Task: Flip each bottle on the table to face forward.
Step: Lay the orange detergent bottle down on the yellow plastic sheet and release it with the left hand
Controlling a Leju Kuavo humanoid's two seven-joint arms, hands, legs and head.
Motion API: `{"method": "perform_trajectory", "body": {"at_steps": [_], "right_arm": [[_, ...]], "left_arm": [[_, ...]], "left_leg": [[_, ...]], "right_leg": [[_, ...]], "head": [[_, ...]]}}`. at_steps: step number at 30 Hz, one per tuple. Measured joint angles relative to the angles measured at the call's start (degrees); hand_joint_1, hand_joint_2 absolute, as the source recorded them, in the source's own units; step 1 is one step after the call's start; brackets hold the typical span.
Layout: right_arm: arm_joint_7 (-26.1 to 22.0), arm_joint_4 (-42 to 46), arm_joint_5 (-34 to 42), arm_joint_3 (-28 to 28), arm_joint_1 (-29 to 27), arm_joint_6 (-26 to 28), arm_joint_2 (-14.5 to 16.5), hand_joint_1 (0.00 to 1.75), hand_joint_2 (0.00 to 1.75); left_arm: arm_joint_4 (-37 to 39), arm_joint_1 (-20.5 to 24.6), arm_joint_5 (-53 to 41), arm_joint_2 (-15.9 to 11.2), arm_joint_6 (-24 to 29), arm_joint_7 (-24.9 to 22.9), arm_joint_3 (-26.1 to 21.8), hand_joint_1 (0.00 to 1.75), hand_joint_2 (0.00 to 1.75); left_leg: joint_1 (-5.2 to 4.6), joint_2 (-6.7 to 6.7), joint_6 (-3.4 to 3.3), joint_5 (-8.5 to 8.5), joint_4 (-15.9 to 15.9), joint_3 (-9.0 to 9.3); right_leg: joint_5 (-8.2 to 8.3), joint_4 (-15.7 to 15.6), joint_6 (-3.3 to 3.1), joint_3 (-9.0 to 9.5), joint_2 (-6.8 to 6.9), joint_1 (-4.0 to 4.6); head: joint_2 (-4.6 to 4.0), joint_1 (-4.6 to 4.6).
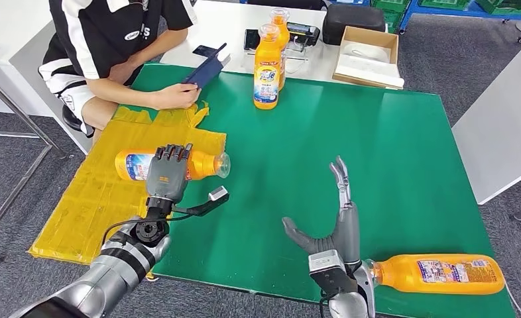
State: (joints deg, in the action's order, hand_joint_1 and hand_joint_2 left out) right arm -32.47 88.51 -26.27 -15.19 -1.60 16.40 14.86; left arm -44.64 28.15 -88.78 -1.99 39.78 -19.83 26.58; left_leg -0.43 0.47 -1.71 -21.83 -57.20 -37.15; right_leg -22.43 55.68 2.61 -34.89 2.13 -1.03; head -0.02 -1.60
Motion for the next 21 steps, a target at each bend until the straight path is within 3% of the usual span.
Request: {"method": "perform_trajectory", "body": {"at_steps": [5, 10, 11, 14, 15, 21], "right_arm": [[0.04, 0.05, 0.76, 0.14, 1.87, -0.51, -0.44, 0.00, 1.75], [0.05, -0.29, 0.73, -0.03, 2.59, -0.68, -0.61, 0.00, 1.75], [0.02, -0.44, 0.69, -0.12, 2.64, -0.67, -0.69, 0.00, 1.75], [-0.19, -0.92, 0.63, -0.28, 2.72, -0.57, -0.96, 0.00, 1.75], [-0.28, -1.07, 0.63, -0.28, 2.74, -0.50, -1.01, 0.00, 1.75], [-0.49, -2.24, 0.29, -0.42, 2.90, -0.13, -1.08, 0.00, 1.75]], "left_arm": [[12.95, 4.78, 0.03, -0.66, -2.12, -1.29, 1.23, 1.75, 1.75], [20.08, 7.08, 0.20, -1.53, -2.74, -0.84, 0.68, 1.75, 1.75], [20.86, 7.27, 0.26, -1.75, -2.87, -0.67, 0.32, 1.65, 1.75], [22.58, 7.82, 0.41, -2.13, -3.09, 0.05, -1.25, 0.34, 1.75], [23.02, 7.97, 0.41, -2.20, -3.18, 0.29, -1.83, 0.00, 1.75], [24.14, 8.15, 0.04, -2.27, -0.87, 2.80, -5.34, 0.00, 1.75]], "left_leg": [[0.01, 0.06, 0.03, 0.04, 0.00, -0.02], [0.04, -0.01, 0.05, 0.06, 0.00, -0.03], [0.04, -0.01, 0.05, 0.05, 0.00, -0.02], [0.04, -0.02, 0.06, 0.04, 0.01, -0.02], [0.03, -0.02, 0.07, 0.03, 0.01, -0.01], [0.05, 0.00, 0.12, 0.06, 0.01, 0.05]], "right_leg": [[0.07, 0.01, -0.02, -0.04, -0.03, 0.02], [0.04, 0.04, -0.03, 0.01, -0.02, 0.04], [0.03, 0.05, -0.03, 0.02, -0.02, 0.04], [0.02, 0.04, -0.04, 0.03, -0.02, 0.04], [0.02, 0.04, -0.04, 0.03, -0.03, 0.04], [0.08, 0.05, -0.10, 0.01, -0.03, 0.05]], "head": [[0.00, 0.01], [0.00, 0.00], [0.00, 0.00], [0.00, 0.01], [0.00, 0.01], [0.00, 0.00]]}}
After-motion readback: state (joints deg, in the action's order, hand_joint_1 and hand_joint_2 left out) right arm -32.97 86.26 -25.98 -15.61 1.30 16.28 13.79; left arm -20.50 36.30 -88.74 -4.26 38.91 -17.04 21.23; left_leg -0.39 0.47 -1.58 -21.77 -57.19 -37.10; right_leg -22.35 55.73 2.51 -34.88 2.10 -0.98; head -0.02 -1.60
